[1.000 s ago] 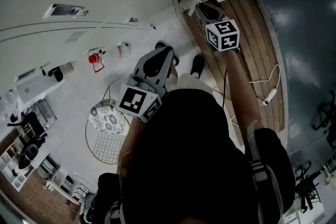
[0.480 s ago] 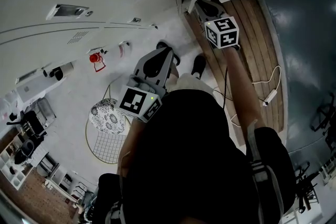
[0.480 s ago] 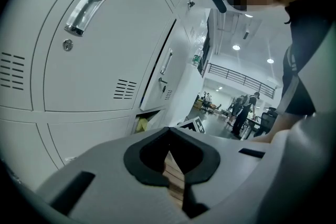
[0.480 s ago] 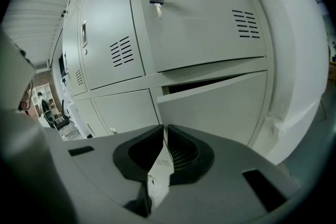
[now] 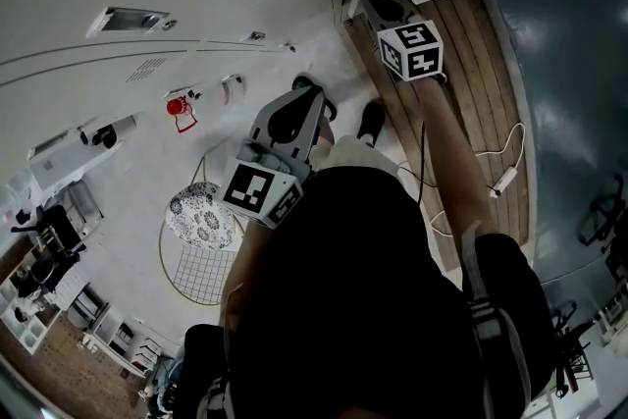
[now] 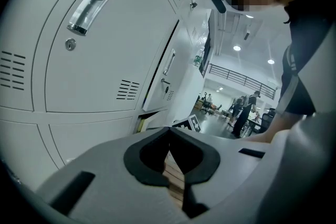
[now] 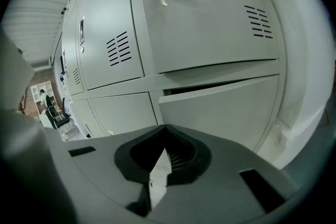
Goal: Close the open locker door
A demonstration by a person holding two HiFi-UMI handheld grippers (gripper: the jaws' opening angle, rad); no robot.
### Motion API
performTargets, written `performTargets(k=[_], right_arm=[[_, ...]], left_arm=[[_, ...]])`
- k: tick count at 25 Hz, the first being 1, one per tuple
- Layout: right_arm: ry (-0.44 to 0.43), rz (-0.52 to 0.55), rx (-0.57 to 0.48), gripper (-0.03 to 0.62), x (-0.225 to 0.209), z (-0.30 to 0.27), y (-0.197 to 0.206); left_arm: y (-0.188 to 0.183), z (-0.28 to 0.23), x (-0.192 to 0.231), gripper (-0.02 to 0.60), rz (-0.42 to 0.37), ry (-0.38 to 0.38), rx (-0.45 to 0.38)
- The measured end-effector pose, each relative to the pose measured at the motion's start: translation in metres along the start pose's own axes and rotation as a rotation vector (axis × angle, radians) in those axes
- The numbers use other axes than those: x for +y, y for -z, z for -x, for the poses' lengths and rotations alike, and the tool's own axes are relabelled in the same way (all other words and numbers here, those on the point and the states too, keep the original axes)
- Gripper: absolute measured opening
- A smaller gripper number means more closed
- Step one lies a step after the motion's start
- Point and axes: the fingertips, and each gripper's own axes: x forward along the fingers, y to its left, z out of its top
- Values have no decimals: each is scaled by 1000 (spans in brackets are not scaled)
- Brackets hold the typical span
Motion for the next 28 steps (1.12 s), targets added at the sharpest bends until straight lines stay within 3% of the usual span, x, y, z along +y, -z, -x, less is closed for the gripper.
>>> performTargets(k=[28], right_arm=[[17, 79, 15, 2, -8, -40, -19]], left_arm=[[-3, 2, 15, 17, 1, -19, 5]])
